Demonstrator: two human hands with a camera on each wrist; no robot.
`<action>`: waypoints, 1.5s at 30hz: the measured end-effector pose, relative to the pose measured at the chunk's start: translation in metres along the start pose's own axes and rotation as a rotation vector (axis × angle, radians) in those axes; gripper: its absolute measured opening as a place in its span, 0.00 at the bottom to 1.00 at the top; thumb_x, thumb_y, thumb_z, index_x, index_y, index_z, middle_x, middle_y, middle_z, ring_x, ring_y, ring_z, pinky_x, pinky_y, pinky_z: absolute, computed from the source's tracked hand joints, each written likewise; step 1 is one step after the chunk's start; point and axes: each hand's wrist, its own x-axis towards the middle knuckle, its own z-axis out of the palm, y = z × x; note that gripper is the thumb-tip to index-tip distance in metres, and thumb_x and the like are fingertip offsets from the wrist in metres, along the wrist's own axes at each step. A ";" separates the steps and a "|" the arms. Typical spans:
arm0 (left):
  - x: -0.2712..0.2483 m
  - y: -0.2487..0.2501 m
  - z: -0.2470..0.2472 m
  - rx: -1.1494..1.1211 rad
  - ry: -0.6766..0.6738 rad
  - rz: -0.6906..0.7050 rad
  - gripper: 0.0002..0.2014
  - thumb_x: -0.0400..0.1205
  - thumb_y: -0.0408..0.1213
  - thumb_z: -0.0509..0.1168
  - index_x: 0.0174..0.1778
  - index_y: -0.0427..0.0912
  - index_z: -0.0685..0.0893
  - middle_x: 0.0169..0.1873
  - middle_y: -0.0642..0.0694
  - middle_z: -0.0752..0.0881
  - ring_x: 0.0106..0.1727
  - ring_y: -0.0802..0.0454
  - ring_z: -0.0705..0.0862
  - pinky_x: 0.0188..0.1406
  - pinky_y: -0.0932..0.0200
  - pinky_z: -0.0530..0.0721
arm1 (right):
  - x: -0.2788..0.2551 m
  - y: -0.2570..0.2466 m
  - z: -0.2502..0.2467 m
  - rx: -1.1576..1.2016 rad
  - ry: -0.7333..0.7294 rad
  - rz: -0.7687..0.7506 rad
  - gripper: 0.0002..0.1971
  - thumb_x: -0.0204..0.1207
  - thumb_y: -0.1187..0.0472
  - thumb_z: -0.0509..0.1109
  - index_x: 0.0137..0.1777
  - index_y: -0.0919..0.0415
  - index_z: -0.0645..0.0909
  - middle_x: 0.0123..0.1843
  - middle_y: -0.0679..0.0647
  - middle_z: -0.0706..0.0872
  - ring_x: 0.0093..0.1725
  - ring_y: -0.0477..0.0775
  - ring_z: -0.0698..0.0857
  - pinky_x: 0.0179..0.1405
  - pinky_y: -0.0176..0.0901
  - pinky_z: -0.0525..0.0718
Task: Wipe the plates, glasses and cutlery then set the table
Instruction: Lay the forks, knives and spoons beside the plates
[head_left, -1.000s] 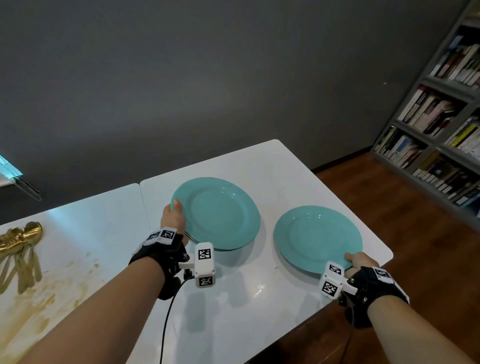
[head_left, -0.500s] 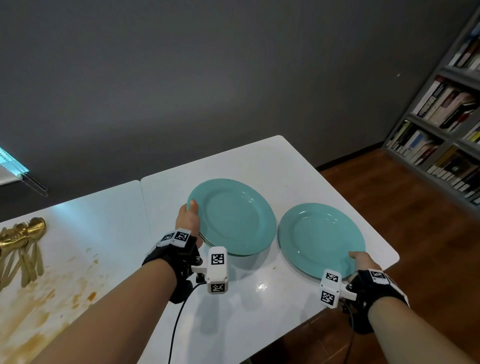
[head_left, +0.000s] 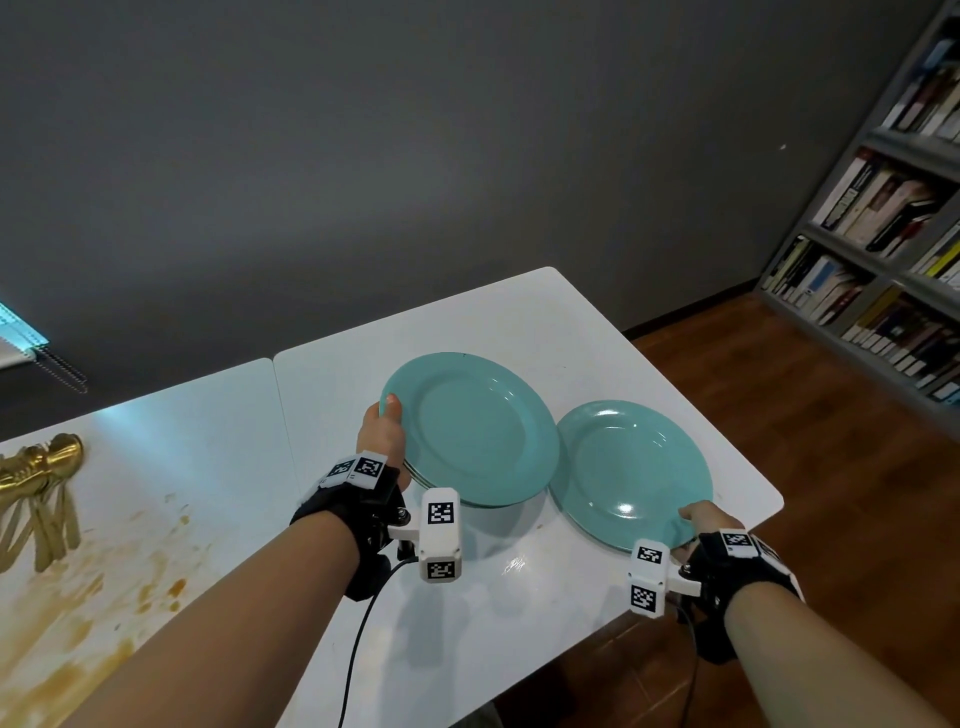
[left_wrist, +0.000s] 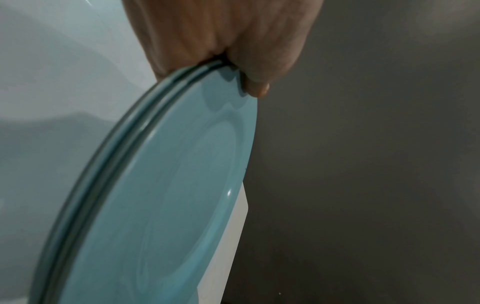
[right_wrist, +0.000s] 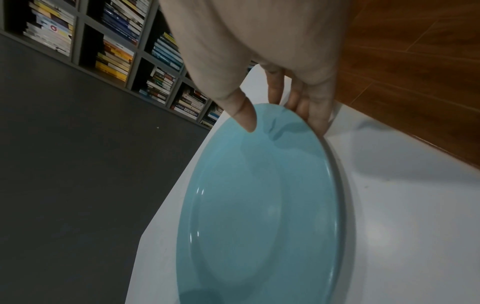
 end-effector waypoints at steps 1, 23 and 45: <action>-0.002 0.000 -0.001 0.000 -0.001 -0.001 0.20 0.88 0.44 0.52 0.72 0.38 0.71 0.59 0.39 0.78 0.56 0.40 0.79 0.65 0.37 0.79 | -0.018 -0.005 -0.001 -0.038 -0.013 0.005 0.25 0.75 0.60 0.64 0.71 0.68 0.72 0.71 0.66 0.76 0.68 0.68 0.78 0.68 0.62 0.78; -0.036 -0.019 -0.069 -0.207 -0.177 -0.073 0.15 0.88 0.45 0.51 0.61 0.41 0.77 0.47 0.43 0.86 0.45 0.42 0.84 0.47 0.45 0.83 | -0.165 -0.048 0.137 -0.170 -0.281 -0.473 0.08 0.80 0.58 0.62 0.48 0.58 0.82 0.55 0.64 0.86 0.56 0.66 0.85 0.63 0.63 0.81; -0.035 -0.012 -0.307 0.185 0.461 -0.021 0.32 0.85 0.58 0.50 0.81 0.41 0.61 0.78 0.35 0.67 0.76 0.33 0.67 0.75 0.43 0.66 | -0.252 0.057 0.189 0.209 -0.283 -0.216 0.14 0.80 0.74 0.53 0.36 0.67 0.76 0.55 0.70 0.82 0.53 0.72 0.82 0.63 0.76 0.74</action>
